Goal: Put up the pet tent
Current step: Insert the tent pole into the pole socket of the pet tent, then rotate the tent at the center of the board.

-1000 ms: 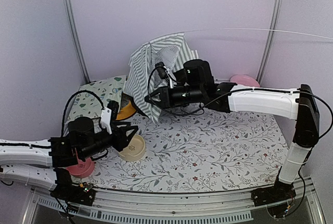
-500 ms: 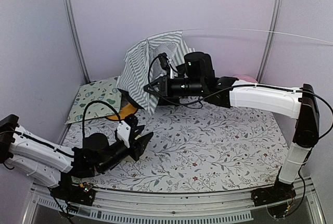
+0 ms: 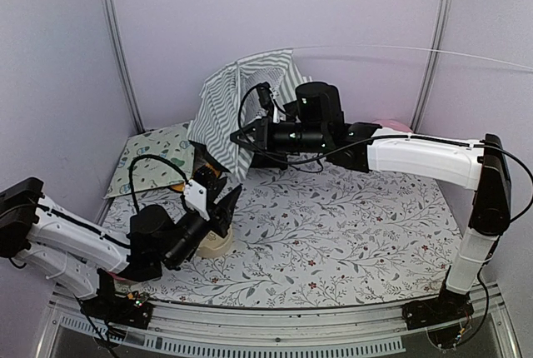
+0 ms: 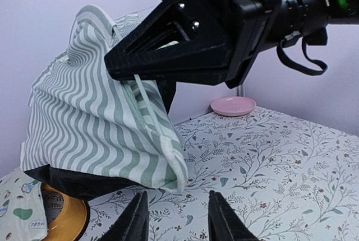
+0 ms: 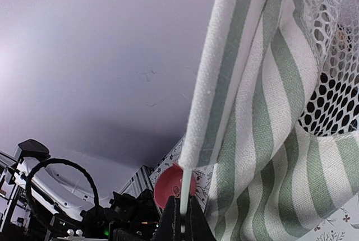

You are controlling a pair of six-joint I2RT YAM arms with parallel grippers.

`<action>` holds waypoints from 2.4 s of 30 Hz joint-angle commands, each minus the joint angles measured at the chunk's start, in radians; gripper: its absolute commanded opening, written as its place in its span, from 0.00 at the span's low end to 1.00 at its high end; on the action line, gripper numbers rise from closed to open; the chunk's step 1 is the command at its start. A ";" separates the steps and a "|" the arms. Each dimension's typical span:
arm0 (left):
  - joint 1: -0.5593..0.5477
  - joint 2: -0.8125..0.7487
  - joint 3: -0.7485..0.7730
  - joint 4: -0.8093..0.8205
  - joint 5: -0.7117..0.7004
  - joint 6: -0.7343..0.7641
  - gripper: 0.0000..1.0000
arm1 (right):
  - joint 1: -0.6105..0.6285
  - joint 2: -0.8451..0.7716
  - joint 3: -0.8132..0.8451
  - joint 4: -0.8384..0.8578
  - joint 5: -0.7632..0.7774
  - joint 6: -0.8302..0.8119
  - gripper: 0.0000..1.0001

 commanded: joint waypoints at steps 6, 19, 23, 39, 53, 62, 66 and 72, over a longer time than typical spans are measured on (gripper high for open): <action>0.054 0.062 0.066 0.007 0.076 -0.021 0.35 | 0.002 0.005 0.033 0.075 0.032 0.014 0.00; 0.102 0.138 0.104 0.004 0.104 -0.085 0.34 | 0.005 -0.007 0.024 0.076 0.036 0.021 0.00; 0.111 0.141 0.105 0.007 0.107 -0.100 0.27 | 0.005 -0.010 0.018 0.077 0.041 0.020 0.00; 0.083 0.069 0.093 -0.094 0.129 -0.110 0.00 | -0.007 0.012 -0.009 0.040 0.162 -0.051 0.00; 0.046 0.069 0.122 -0.187 0.177 -0.090 0.00 | -0.009 0.025 -0.013 0.022 0.212 -0.093 0.00; 0.044 0.052 0.133 -0.221 0.199 -0.075 0.00 | -0.009 0.039 -0.022 0.019 0.207 -0.094 0.00; 0.040 0.054 0.136 -0.235 0.208 -0.067 0.00 | -0.017 0.035 -0.018 0.013 0.246 -0.116 0.00; 0.032 0.055 0.141 -0.285 0.210 -0.070 0.00 | -0.043 0.040 0.006 -0.007 0.250 -0.135 0.00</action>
